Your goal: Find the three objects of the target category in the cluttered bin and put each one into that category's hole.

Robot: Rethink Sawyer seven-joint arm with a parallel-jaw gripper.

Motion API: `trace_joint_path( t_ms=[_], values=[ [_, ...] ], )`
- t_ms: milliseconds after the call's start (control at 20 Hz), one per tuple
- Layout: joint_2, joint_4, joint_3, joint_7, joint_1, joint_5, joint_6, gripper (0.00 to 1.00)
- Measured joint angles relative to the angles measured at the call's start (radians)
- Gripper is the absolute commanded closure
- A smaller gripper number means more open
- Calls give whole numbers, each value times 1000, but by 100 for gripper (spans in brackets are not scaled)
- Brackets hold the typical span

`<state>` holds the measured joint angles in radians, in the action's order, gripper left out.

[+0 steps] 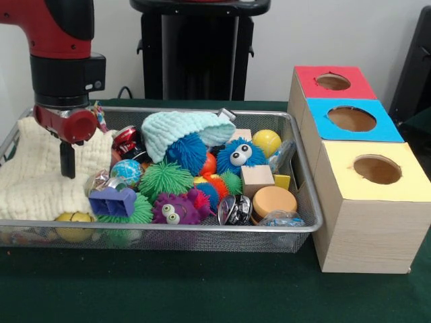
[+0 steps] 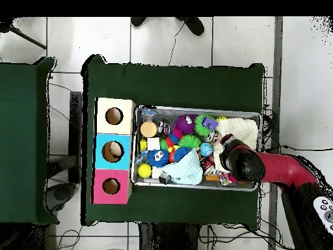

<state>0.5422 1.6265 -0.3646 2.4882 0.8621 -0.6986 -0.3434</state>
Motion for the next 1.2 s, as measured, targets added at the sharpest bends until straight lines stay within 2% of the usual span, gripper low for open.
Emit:
trace_joint_path(
  t_ms=[900,1200],
  values=[
    [25,0,0,0,-53,17,-53,100],
    [2,-14,0,0,-56,15,-54,100]
  ],
)
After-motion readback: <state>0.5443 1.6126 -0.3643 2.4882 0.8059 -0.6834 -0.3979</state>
